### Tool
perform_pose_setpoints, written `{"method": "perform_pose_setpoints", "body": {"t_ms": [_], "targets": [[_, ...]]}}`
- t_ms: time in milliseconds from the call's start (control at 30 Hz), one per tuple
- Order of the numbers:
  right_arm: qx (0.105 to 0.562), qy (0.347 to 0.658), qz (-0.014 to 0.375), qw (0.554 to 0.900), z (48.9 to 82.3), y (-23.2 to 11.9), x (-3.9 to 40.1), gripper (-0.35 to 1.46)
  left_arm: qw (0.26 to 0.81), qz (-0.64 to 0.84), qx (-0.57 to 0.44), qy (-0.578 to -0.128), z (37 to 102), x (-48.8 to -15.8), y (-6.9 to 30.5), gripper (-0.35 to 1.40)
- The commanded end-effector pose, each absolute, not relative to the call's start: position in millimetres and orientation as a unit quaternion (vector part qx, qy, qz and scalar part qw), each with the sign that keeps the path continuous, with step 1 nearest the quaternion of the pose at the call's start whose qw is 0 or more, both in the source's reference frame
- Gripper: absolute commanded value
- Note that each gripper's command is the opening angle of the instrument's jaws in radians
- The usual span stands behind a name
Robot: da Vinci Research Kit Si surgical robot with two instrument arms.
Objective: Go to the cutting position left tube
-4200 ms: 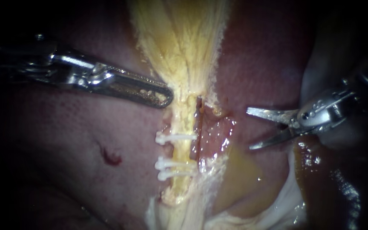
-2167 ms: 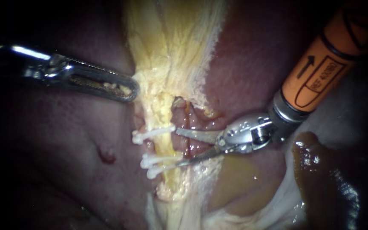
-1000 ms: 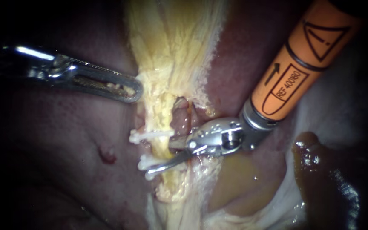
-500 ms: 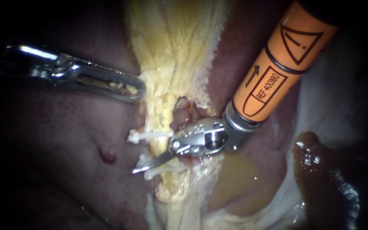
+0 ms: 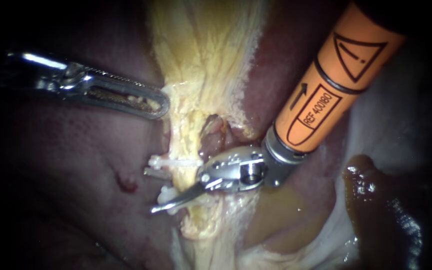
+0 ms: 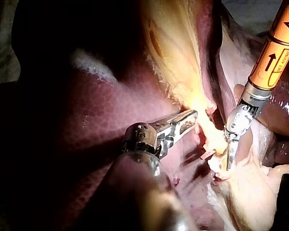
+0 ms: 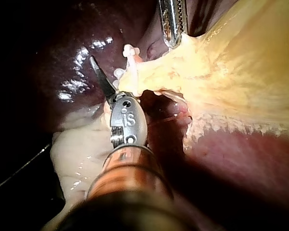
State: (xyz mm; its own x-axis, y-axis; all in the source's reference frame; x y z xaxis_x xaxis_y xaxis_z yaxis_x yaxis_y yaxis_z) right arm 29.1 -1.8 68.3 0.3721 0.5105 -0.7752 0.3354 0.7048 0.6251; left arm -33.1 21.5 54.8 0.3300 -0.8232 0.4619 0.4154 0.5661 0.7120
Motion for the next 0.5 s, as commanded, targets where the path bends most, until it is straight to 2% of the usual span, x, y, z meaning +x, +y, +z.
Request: {"method": "perform_pose_setpoints", "body": {"t_ms": [33, 267, 500], "targets": [[0.383, 0.559, 0.061, 0.733, 67.8, -1.9, 29.2, 1.42, 0.779, -0.397, 0.243, -0.421, 54.9, -33.1, 21.5, -0.35], [0.391, 0.568, 0.059, 0.722, 65.9, -2.2, 29.5, 1.42, 0.779, -0.397, 0.243, -0.421, 54.9, -33.1, 21.6, -0.35], [0.391, 0.569, 0.060, 0.721, 66.0, -2.1, 29.5, 1.44, 0.779, -0.397, 0.243, -0.421, 54.9, -33.1, 21.6, -0.35]]}}
